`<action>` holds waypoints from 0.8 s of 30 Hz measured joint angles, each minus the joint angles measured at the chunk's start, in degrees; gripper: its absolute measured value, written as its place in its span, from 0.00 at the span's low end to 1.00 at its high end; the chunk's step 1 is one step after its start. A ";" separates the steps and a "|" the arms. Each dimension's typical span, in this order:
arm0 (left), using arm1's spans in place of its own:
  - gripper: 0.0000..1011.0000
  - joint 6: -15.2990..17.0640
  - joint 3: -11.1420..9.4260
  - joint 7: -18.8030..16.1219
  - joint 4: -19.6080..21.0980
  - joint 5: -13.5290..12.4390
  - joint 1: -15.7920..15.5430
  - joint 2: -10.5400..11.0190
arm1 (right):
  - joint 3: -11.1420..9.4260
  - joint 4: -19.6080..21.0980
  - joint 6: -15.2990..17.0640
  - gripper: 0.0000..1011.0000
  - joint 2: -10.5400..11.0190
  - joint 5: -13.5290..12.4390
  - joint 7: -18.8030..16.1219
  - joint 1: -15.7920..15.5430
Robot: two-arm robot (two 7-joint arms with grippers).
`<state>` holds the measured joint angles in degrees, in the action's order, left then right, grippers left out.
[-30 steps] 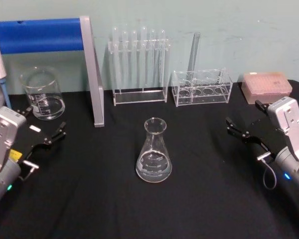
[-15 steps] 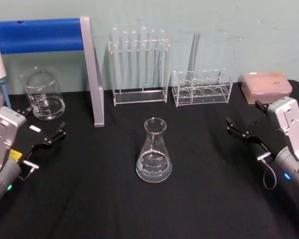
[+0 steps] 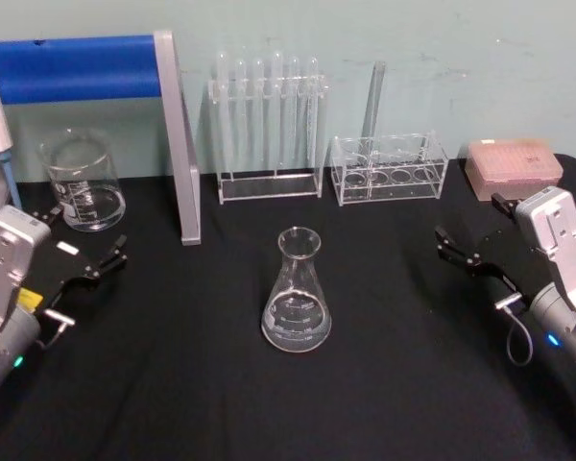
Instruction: Grasp the erlenmeyer flask with one hand, shake it three times, then place it back.
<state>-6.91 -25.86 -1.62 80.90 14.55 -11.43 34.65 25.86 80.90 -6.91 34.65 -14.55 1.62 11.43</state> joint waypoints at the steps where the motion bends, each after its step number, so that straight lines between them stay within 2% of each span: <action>1: 0.99 0.00 0.00 0.00 0.00 0.00 0.00 0.00 | 0.00 0.00 0.00 0.99 0.00 0.00 0.00 0.00; 11: 0.99 0.00 0.00 0.00 0.00 0.00 0.00 0.00 | -1.49 1.45 -0.43 0.99 0.06 -1.26 -2.54 -1.46; 15: 0.99 0.00 0.00 0.00 0.00 0.00 0.00 0.00 | -2.52 3.55 -0.56 0.99 0.57 -2.59 -4.06 -3.21; 17: 0.99 0.00 0.00 0.00 0.00 0.00 0.00 0.00 | -3.45 5.60 -0.77 0.99 1.04 -4.03 -5.35 -4.85; 24: 0.99 0.00 0.00 0.00 0.00 0.00 0.00 0.00 | -4.77 10.11 -1.43 0.99 1.60 -7.42 -8.82 -8.56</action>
<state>-6.91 -25.86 -1.62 80.90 14.55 -11.43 34.65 21.10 91.01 -8.33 36.25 -21.97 -7.20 2.87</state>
